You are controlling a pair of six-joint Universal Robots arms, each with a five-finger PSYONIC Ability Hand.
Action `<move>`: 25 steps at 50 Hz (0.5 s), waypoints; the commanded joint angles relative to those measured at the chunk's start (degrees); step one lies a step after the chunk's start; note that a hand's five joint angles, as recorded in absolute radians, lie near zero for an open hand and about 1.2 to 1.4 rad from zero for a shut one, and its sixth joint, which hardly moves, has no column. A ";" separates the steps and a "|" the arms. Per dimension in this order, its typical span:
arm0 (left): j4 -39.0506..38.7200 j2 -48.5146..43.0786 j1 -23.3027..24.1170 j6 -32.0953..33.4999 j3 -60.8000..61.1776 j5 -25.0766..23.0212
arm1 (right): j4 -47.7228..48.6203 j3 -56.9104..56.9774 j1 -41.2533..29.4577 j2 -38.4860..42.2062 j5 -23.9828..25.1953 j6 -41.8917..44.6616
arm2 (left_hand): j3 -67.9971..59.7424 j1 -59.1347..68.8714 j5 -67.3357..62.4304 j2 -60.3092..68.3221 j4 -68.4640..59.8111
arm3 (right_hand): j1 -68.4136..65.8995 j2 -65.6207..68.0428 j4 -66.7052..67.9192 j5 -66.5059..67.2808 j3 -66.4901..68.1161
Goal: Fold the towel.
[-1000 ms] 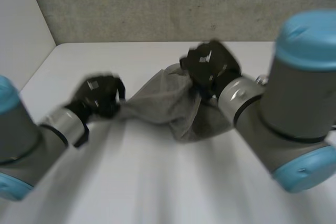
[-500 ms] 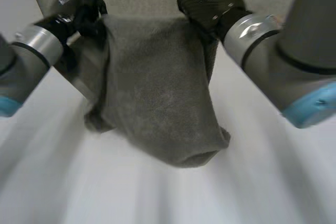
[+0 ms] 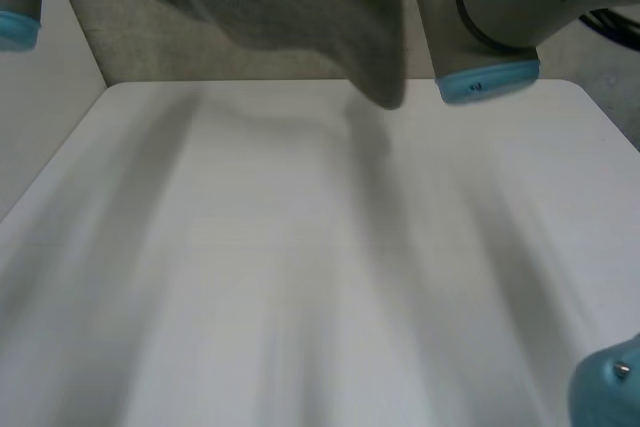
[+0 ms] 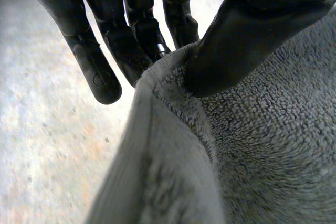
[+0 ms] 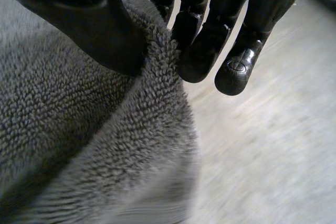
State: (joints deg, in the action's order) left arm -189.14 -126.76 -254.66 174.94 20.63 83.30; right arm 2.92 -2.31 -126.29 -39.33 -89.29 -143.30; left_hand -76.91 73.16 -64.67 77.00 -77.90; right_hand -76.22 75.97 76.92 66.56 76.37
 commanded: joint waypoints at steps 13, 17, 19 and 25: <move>-0.44 9.77 -1.37 1.63 60.54 -12.55 | -33.78 -40.63 0.26 -5.83 1.58 0.12 | -3.09 6.84 -5.33 3.00 -2.10 | -3.78 4.03 3.08 3.44 3.63; -0.53 10.39 -1.63 4.36 65.85 -12.55 | -29.64 -48.05 0.61 -9.45 2.19 0.12 | -3.09 6.84 -5.33 3.00 -2.10 | -3.78 4.03 3.08 3.44 3.63; -1.40 11.18 -3.46 8.12 69.88 -12.46 | -26.82 -51.74 0.79 -11.12 2.72 0.21 | -3.09 6.84 -5.33 3.00 -2.10 | -3.78 4.03 3.08 3.44 3.63; -3.34 11.89 -7.69 10.77 74.11 -12.63 | -17.15 -65.01 3.07 -15.96 3.69 0.04 | -3.09 6.84 -5.33 3.00 -2.10 | -3.78 4.03 3.08 3.44 3.63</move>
State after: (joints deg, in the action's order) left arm -190.57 -115.71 -258.30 181.90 90.26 70.56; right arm -23.25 -56.23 -124.91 -50.91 -86.47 -143.19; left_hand -76.91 73.16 -65.27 77.01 -78.11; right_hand -76.22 75.98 76.93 66.76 76.37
